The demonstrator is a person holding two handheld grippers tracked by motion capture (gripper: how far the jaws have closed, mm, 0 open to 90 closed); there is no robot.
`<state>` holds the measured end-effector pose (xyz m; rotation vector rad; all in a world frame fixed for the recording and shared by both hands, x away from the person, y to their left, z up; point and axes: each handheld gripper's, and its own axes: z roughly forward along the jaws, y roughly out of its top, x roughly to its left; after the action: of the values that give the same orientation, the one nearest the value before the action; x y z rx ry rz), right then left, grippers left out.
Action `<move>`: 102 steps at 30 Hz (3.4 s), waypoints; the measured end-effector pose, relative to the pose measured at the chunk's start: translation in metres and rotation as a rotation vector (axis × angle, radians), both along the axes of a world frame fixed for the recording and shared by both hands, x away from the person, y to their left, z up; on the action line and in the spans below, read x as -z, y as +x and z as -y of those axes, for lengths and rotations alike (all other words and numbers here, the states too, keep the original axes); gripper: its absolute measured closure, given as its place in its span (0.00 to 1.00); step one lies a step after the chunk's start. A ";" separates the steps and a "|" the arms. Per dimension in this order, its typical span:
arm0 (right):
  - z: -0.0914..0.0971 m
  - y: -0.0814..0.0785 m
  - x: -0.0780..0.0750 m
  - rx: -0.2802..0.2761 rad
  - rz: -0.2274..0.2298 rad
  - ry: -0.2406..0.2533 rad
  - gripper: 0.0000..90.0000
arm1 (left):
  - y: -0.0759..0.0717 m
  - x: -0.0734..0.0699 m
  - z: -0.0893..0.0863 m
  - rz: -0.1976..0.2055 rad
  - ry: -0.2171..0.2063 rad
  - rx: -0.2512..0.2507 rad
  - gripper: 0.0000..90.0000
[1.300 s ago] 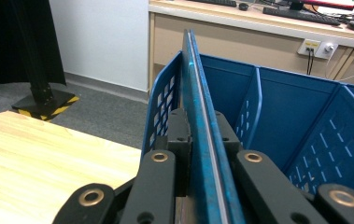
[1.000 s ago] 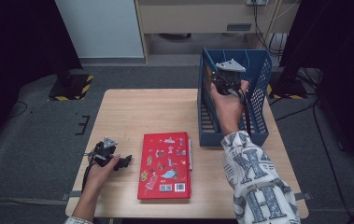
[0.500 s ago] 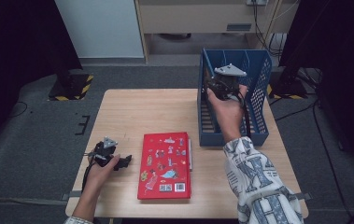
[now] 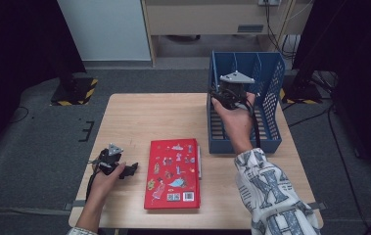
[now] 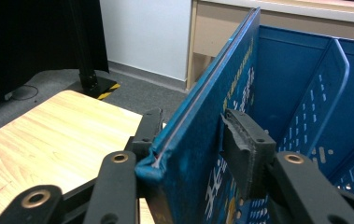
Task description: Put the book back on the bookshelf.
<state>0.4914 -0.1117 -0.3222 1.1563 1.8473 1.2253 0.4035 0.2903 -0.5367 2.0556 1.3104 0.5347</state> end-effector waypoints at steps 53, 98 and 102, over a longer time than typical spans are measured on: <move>0.035 -0.106 0.124 -0.280 -0.143 -0.012 0.12 | 0.000 0.000 0.003 0.000 0.000 0.019 0.00; -0.032 -0.130 0.182 -0.513 -0.351 -0.115 0.19 | -0.017 -0.019 0.070 -0.043 -0.215 0.293 0.09; -0.034 -0.129 0.185 -0.509 -0.362 -0.106 0.17 | -0.016 -0.017 0.071 -0.079 -0.252 0.313 0.09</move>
<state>0.3623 -0.0774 -0.5076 0.9197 2.5603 1.2139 0.3872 0.2189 -0.5200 2.0307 1.0127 0.1417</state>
